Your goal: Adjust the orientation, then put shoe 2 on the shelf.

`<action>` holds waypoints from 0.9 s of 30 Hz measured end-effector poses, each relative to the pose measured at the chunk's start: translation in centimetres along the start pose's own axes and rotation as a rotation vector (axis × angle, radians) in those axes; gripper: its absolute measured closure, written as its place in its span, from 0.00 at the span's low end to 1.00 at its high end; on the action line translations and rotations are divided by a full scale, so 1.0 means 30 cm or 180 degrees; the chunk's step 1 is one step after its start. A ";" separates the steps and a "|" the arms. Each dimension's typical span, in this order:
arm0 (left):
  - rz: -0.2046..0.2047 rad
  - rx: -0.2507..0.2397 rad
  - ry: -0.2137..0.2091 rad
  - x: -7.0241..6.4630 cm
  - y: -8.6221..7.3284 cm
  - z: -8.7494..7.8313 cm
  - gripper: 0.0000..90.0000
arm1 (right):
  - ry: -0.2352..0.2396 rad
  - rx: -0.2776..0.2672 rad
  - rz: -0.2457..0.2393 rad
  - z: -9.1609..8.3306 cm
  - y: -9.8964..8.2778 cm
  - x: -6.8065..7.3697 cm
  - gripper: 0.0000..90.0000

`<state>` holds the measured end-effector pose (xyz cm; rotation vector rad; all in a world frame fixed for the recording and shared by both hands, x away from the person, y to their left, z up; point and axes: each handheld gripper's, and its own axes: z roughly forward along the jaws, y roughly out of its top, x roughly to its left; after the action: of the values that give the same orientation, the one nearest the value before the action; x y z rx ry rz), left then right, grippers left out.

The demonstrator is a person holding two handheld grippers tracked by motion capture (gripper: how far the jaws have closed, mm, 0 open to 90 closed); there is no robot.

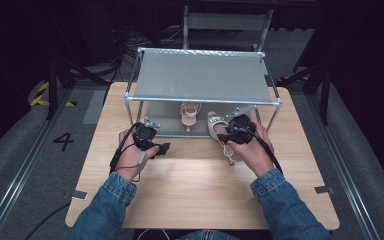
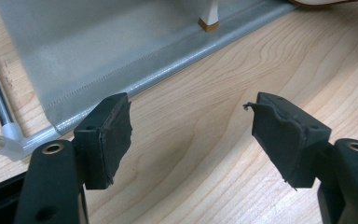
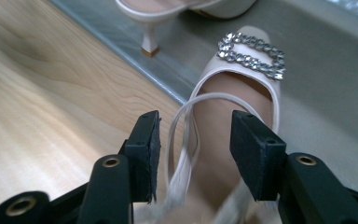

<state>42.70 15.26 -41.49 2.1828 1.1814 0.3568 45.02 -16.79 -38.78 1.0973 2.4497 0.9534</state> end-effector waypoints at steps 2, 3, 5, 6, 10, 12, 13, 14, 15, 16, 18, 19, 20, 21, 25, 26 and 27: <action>-0.0008 -0.0005 -0.0011 -0.001 0.001 0.001 0.32 | 0.0025 -0.0062 0.0049 -0.041 -0.022 -0.001 0.59; 0.0004 -0.0010 0.0001 0.000 0.002 0.002 0.32 | 0.0037 -0.0081 0.0085 -0.061 -0.035 0.000 0.59; 0.0001 -0.0009 0.0003 -0.001 0.002 0.003 0.32 | 0.0041 -0.0123 0.0099 -0.096 -0.064 -0.001 0.59; 0.0003 -0.0002 0.0002 -0.001 0.002 0.003 0.32 | 0.0041 -0.0128 0.0090 -0.111 -0.078 0.000 0.58; -0.0016 -0.0007 0.0012 -0.002 0.003 0.000 0.31 | -0.0009 -0.0113 0.0052 -0.170 -0.150 0.003 0.60; -0.0015 -0.0010 0.0015 -0.001 0.003 -0.002 0.31 | 0.0012 -0.0114 0.0100 -0.192 -0.181 -0.002 0.60; -0.0015 -0.0010 0.0015 -0.001 0.003 -0.002 0.31 | 0.0029 -0.0104 0.0154 -0.206 -0.207 -0.006 0.60; -0.0007 -0.0005 0.0016 -0.001 0.001 -0.002 0.31 | 0.0024 -0.0087 0.0177 -0.213 -0.228 -0.009 0.60; -0.0007 -0.0005 0.0016 -0.001 0.001 -0.002 0.31 | 0.0033 -0.0063 0.0200 -0.217 -0.243 -0.011 0.60; -0.0008 0.0008 0.0014 -0.001 0.000 -0.002 0.31 | 0.0033 -0.0063 0.0200 -0.217 -0.243 -0.011 0.60; -0.0021 0.0006 0.0018 0.000 0.000 -0.001 0.31 | 0.0074 0.0042 0.0259 -0.214 -0.272 -0.014 0.61; 0.0004 -0.0004 0.0032 0.003 0.001 -0.002 0.31 | 0.0086 0.0184 0.0296 -0.198 -0.295 -0.011 0.61; 0.0004 -0.0004 0.0032 0.003 0.001 -0.002 0.31 | 0.0086 0.0184 0.0296 -0.198 -0.295 -0.011 0.61; -0.0015 0.0000 0.0025 0.002 0.000 -0.003 0.31 | 0.0082 0.0236 0.0289 -0.187 -0.305 -0.009 0.61; -0.0036 0.0002 0.0017 0.003 0.001 -0.007 0.30 | 0.0073 0.0294 0.0227 -0.130 -0.334 -0.007 0.60; -0.0039 -0.0007 0.0024 0.003 0.000 -0.006 0.30 | 0.0072 0.0277 0.0228 -0.119 -0.336 -0.006 0.60; -0.0036 -0.0007 0.0027 0.004 0.000 -0.005 0.30 | 0.0068 0.0245 0.0210 -0.108 -0.337 -0.006 0.60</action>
<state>42.68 15.42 -41.38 2.1739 1.1970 0.3628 37.93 -23.35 -43.22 1.2064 2.5005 0.9010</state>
